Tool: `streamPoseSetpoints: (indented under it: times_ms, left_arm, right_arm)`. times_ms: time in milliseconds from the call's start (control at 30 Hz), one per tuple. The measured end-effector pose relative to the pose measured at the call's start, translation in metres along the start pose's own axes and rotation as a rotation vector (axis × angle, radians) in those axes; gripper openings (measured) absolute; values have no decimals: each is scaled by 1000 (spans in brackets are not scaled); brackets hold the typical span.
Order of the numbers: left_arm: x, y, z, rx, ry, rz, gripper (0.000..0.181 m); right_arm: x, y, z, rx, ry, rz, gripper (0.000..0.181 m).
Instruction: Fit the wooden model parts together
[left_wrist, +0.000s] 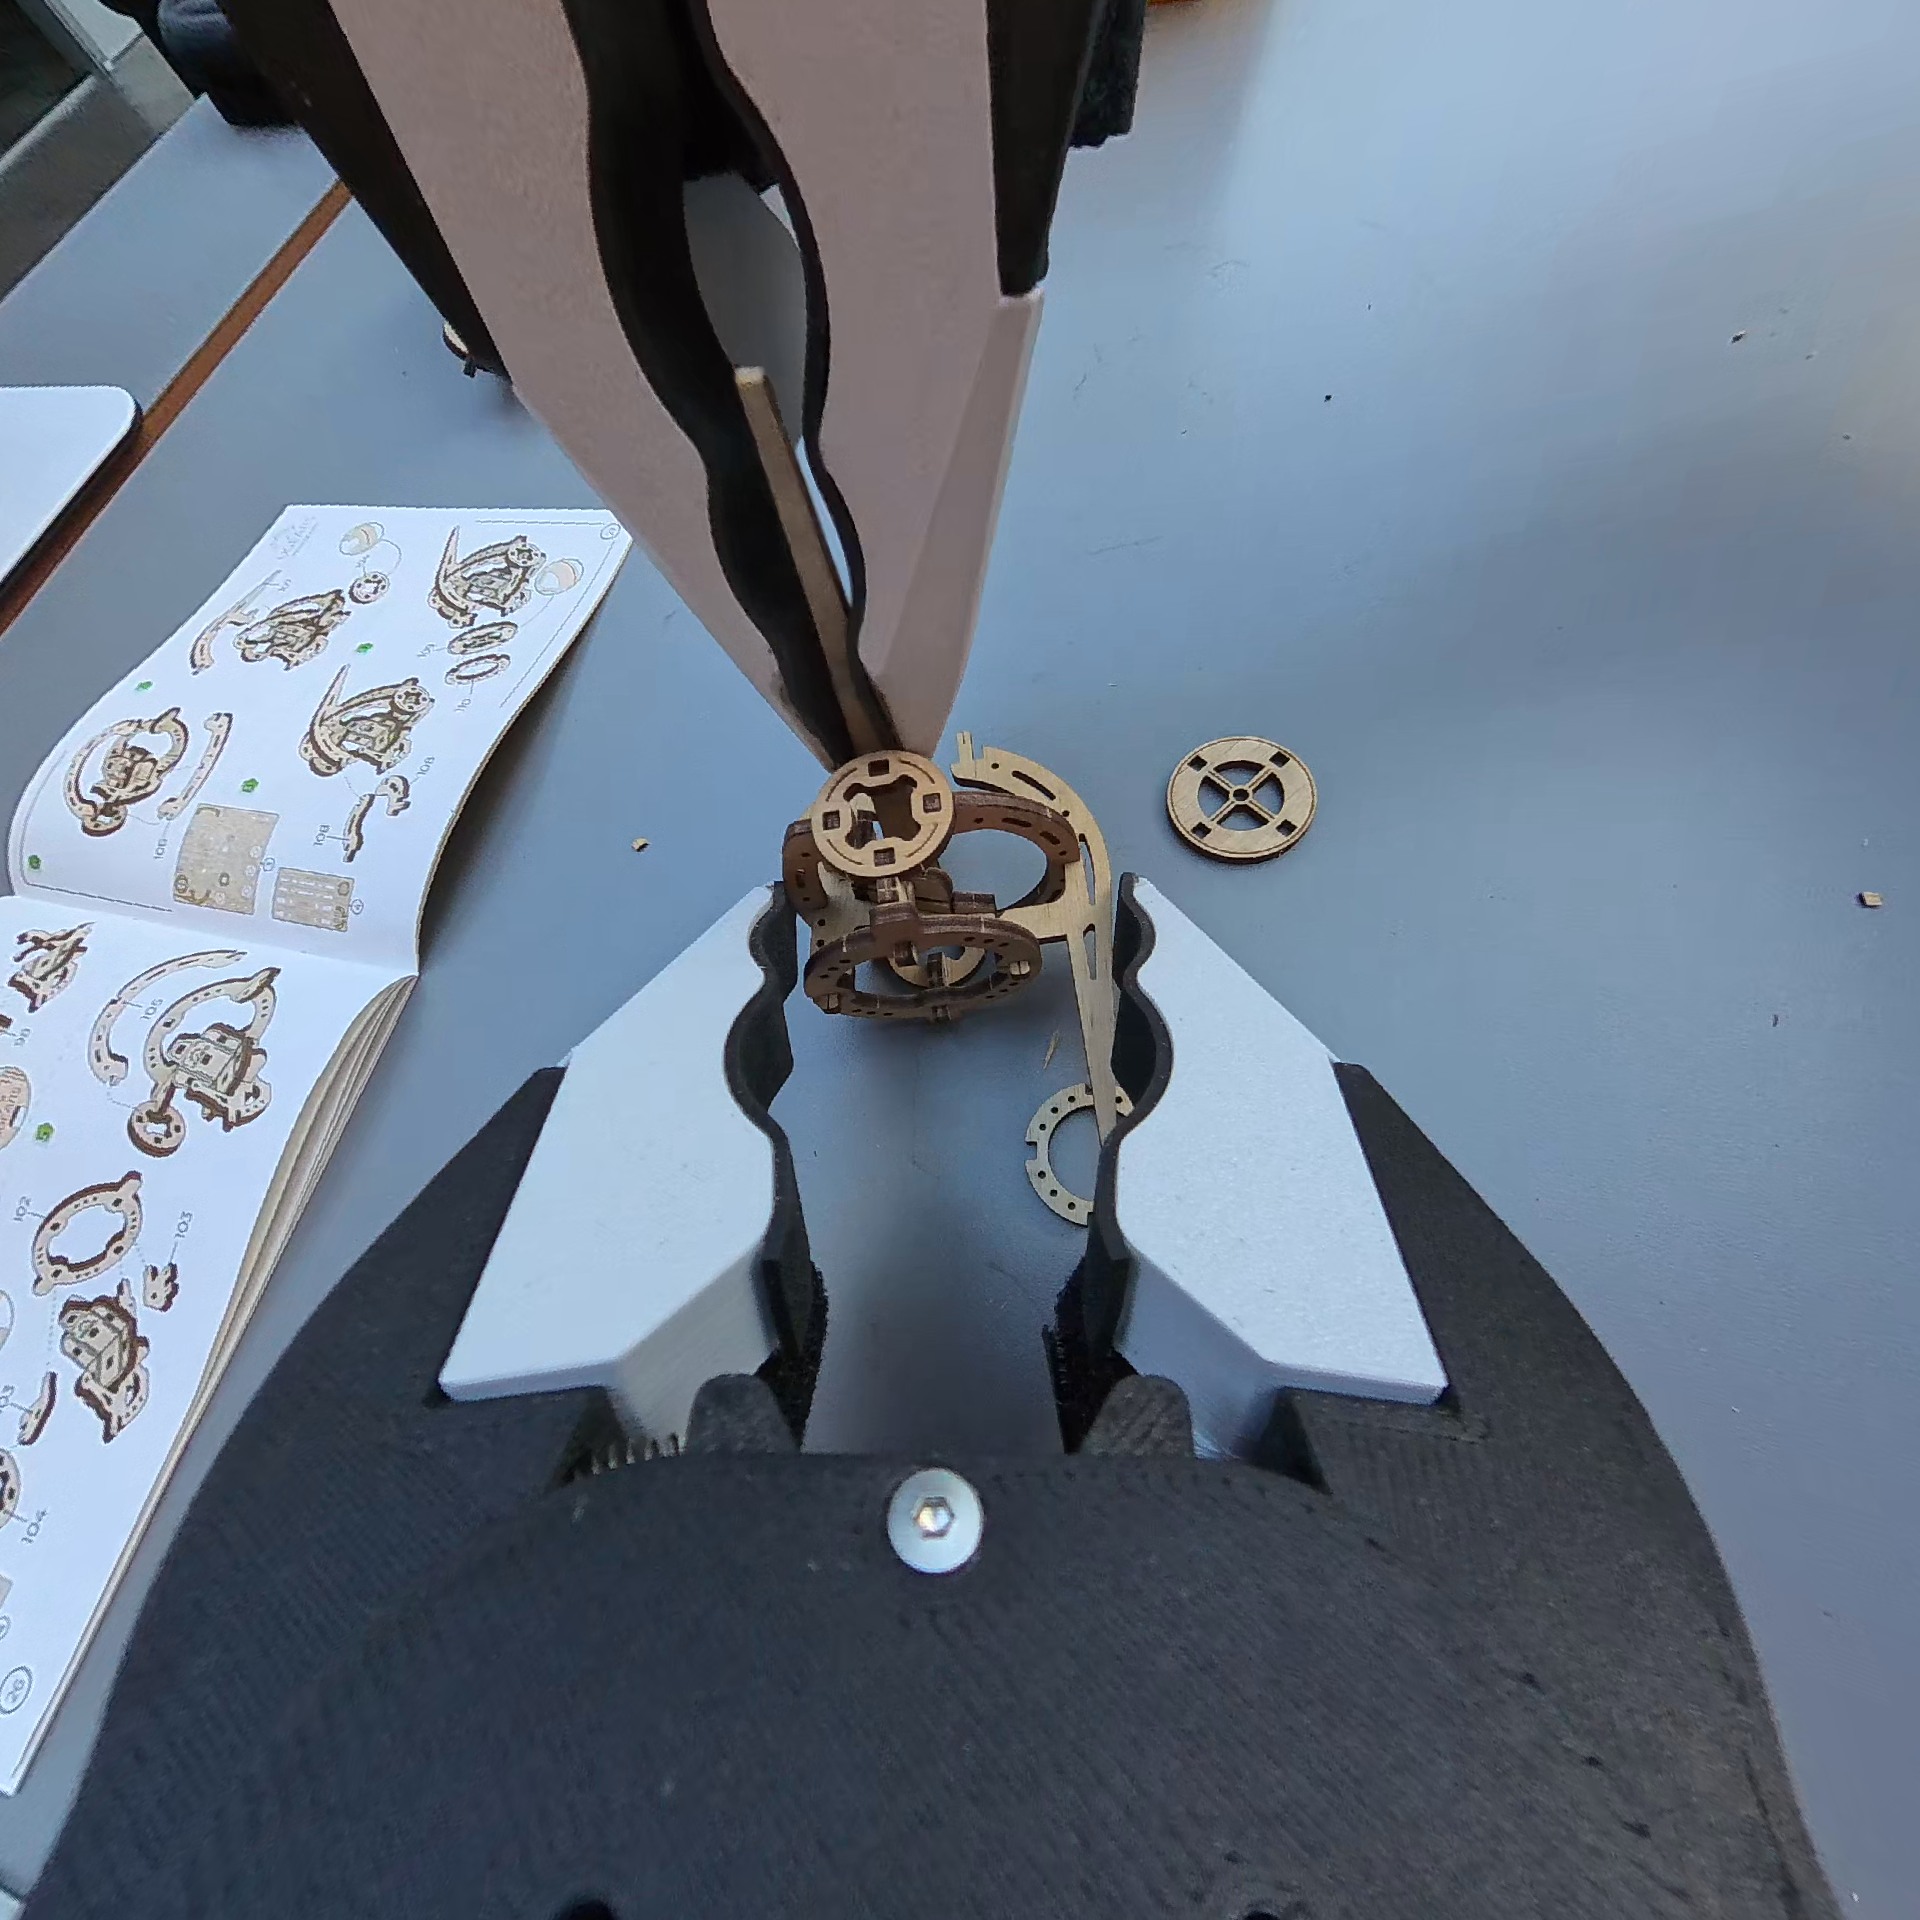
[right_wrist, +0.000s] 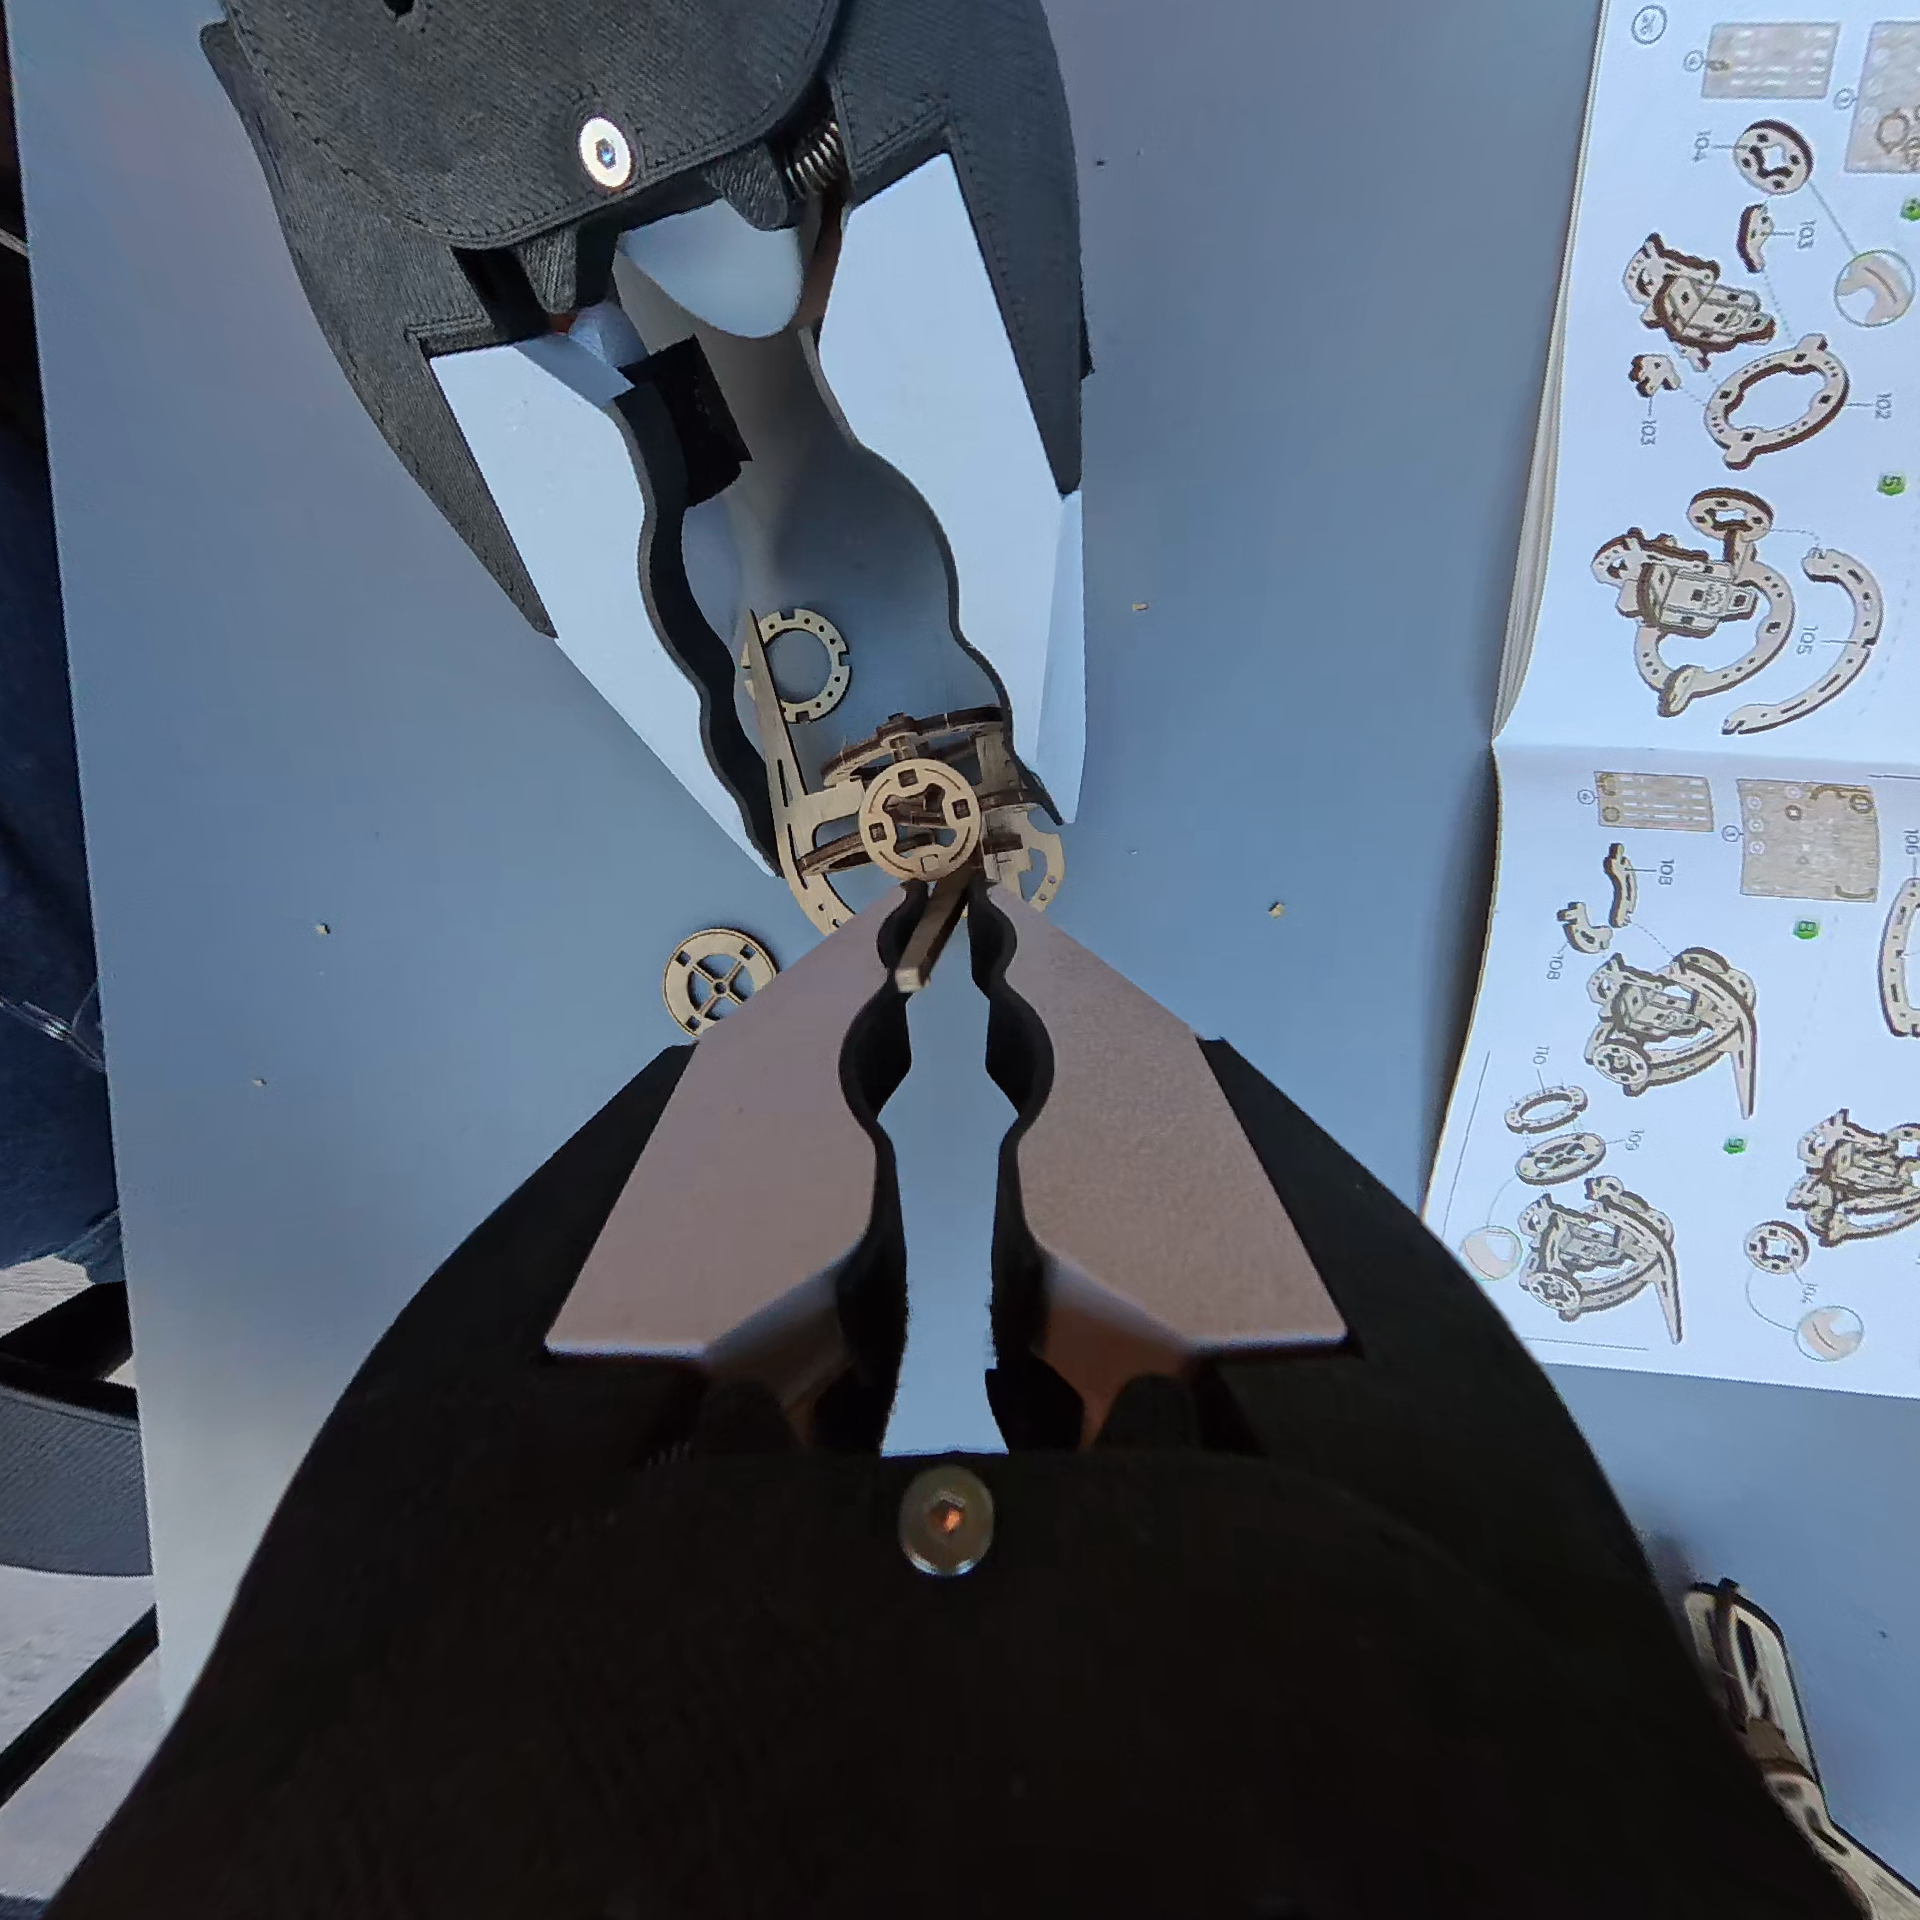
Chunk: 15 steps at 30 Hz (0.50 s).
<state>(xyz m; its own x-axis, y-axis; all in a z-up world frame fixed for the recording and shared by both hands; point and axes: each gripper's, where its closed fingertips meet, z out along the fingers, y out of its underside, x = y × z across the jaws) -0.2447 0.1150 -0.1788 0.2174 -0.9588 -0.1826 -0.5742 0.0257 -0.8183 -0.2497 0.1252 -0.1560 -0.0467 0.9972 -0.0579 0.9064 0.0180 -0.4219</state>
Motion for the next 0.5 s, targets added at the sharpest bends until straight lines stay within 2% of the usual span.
streamPoseSetpoints:
  times_ms: [500]
  left_arm:
    - [0,0,0,0,0,4,61]
  right_arm:
    - [0,1,2,21,37,-55,5]
